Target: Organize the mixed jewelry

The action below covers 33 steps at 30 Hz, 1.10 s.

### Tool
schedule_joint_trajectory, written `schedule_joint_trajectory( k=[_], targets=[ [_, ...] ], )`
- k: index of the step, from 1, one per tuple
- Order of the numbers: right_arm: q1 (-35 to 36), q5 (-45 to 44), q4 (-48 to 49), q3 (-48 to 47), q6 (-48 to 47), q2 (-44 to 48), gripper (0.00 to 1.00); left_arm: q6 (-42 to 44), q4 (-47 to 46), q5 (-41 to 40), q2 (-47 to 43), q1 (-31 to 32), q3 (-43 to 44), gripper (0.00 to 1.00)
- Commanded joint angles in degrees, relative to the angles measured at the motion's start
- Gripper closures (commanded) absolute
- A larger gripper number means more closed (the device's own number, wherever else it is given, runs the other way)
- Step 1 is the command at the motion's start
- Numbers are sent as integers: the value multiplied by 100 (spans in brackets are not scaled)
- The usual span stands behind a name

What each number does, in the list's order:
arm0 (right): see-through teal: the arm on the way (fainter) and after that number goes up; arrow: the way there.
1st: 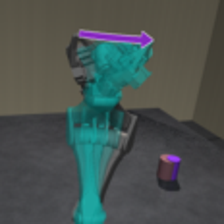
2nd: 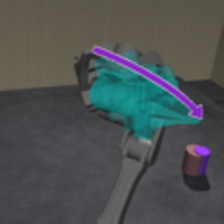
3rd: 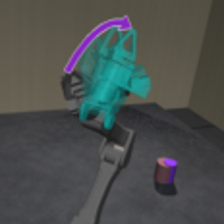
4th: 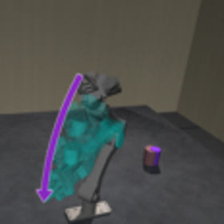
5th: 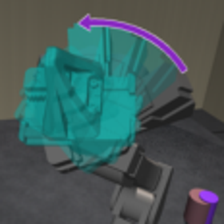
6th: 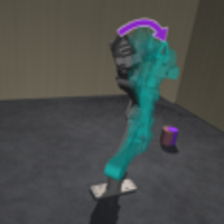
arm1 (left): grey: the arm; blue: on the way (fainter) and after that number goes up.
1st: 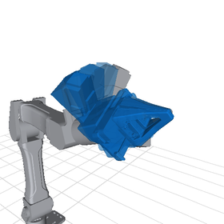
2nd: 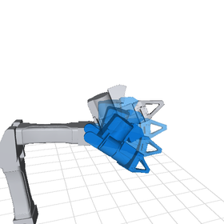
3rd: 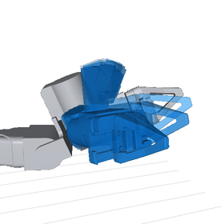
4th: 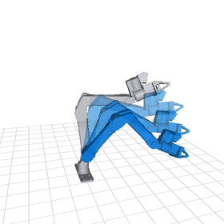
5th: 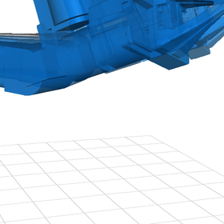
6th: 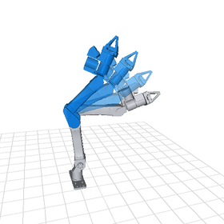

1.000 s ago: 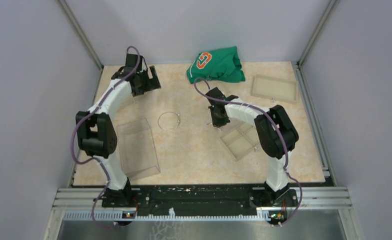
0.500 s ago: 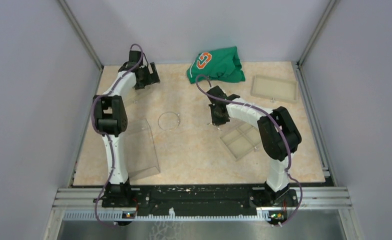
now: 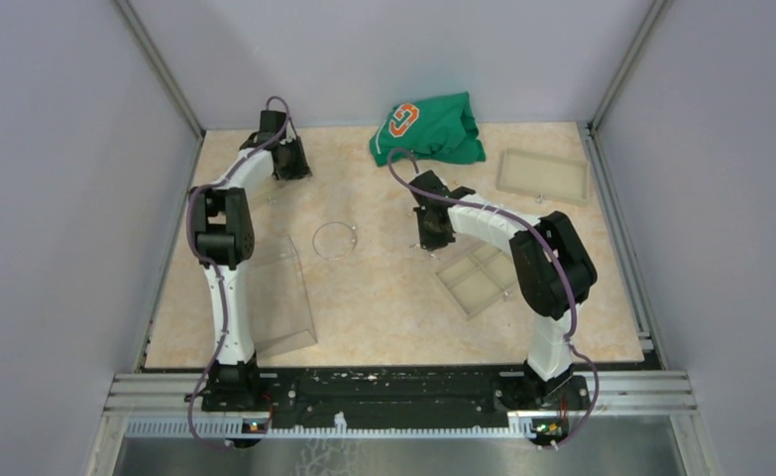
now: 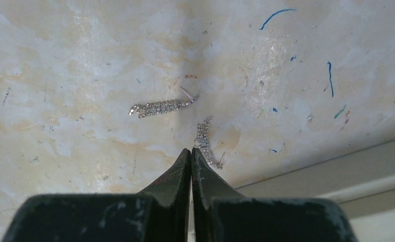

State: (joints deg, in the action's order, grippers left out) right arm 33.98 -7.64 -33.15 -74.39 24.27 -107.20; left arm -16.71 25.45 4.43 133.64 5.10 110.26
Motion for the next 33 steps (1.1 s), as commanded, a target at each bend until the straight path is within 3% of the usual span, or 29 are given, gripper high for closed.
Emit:
schedule_joint_trajectory(
  k=[1,5,17,21,23,25,33],
  targets=[
    [100,8,-14,-349,45,102,100,61,-80,367,-269,166,-410,69],
    [100,-8,-34,-407,12,59,100,3,2,551,-359,309,-616,80],
    [-88,-25,31,-199,54,232,100,-409,-195,1189,-860,1418,-1321,82],
    [-115,-46,-32,-191,-10,235,100,-575,-216,1273,-906,1720,-1305,75],
    [-155,-20,-20,-138,3,246,87,-636,-249,1467,-951,1769,-1286,69],
    [-192,49,1,-112,14,226,81,-663,-174,1623,-1018,1790,-1223,63],
    [-198,261,60,-17,-85,16,71,-570,213,2555,-1846,1810,-1160,40]
  ],
)
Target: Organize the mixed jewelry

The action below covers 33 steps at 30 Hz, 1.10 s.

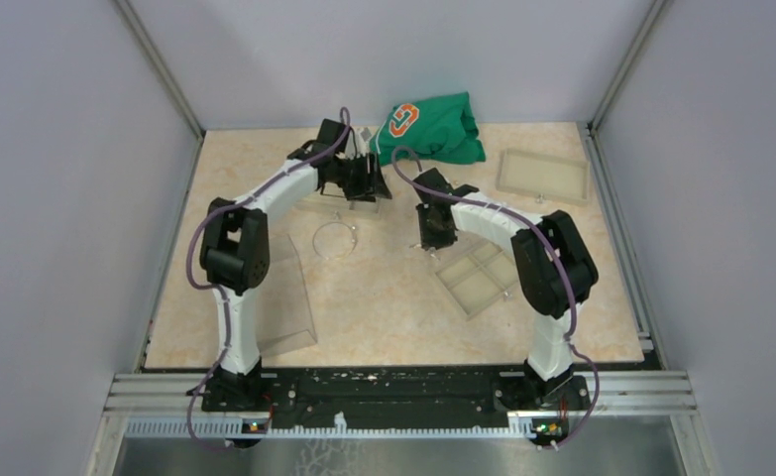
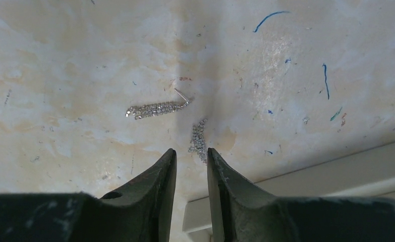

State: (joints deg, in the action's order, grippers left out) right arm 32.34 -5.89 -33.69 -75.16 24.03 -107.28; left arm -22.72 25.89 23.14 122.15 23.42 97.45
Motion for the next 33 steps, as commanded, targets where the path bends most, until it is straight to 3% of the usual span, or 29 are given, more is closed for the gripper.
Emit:
schedule_joint_trajectory(
  k=[1,7,11,18,33],
  targets=[
    [-35,72,132,80,-81,2,71,57,227,765,-802,-26,105,39],
    [-3,-9,222,115,-305,-273,71,110,380,880,-1347,-22,-160,36],
    [81,-153,192,137,-366,-366,77,106,417,717,-1518,-30,-304,36],
    [102,-122,243,195,-270,-328,100,128,499,455,-1635,-60,-332,36],
    [102,-149,74,-190,-92,94,100,143,602,222,-1852,-1085,-510,35]
  ],
)
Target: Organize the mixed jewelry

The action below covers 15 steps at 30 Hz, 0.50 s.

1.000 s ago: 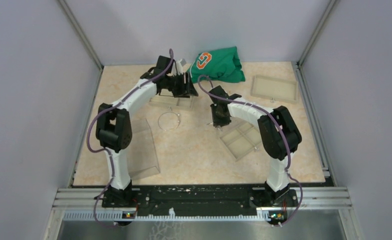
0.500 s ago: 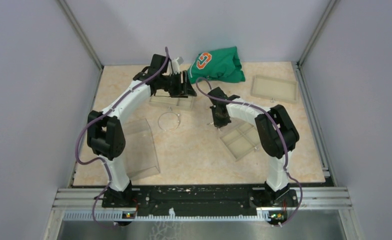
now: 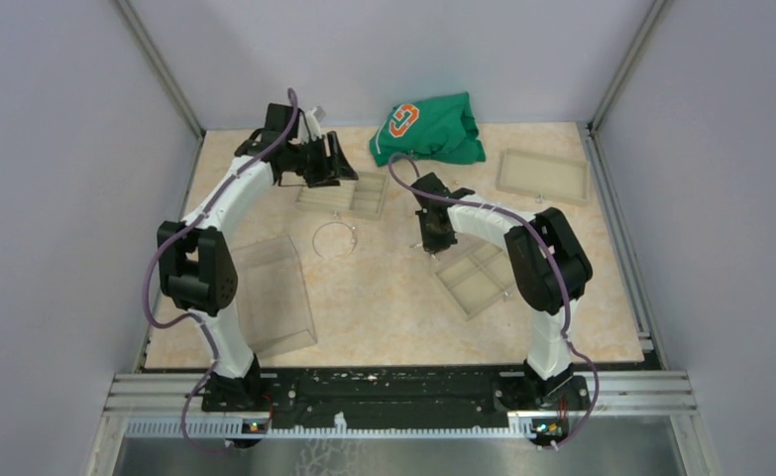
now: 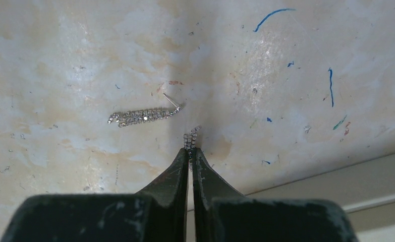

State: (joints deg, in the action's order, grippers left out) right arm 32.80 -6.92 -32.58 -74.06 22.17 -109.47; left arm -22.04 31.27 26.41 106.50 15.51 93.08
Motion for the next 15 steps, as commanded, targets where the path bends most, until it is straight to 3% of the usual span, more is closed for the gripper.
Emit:
schedule_joint_trajectory(
  k=[1,15],
  targets=[
    [59,-40,-38,-310,99,319,100,81,78,-129,-292,-375,-93,35],
    [56,-125,-75,-406,121,499,100,171,174,-434,-217,-847,-232,33]
  ],
)
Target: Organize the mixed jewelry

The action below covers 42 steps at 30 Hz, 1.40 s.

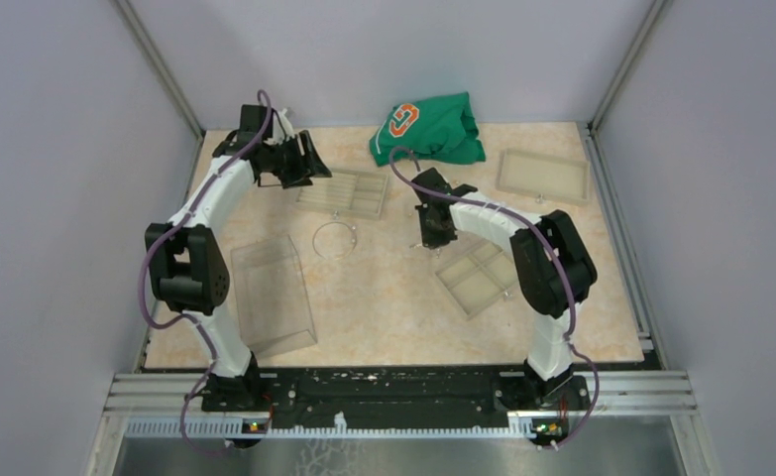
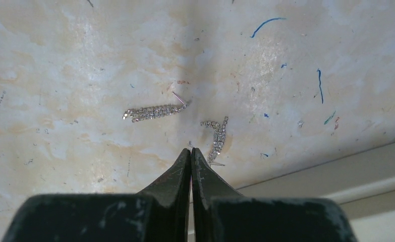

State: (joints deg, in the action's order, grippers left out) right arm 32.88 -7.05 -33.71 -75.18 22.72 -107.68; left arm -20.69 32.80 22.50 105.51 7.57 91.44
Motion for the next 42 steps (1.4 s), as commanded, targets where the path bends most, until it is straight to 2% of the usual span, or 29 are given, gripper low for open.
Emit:
schedule_joint_trajectory(
  k=[1,5,9,12,19,24,42],
  targets=[
    [51,-128,32,-304,66,314,100,18,5,-20,-105,-54,-79,33],
    [28,-459,-148,-406,86,249,99,-31,-34,67,-94,-53,-125,32],
    [-113,-462,-334,-517,269,98,74,-48,-50,82,-105,-54,-182,32],
    [-142,-367,-368,-552,309,-15,64,-66,-61,115,-114,-54,-234,32],
    [-142,-161,-414,-491,412,-232,63,-102,-80,198,-99,-54,-293,31],
    [-142,-140,-397,-357,534,-325,70,-119,-89,212,-93,-52,-302,31],
    [-133,-339,-289,-60,865,-360,73,-137,-102,253,-77,-54,-368,31]
  ],
)
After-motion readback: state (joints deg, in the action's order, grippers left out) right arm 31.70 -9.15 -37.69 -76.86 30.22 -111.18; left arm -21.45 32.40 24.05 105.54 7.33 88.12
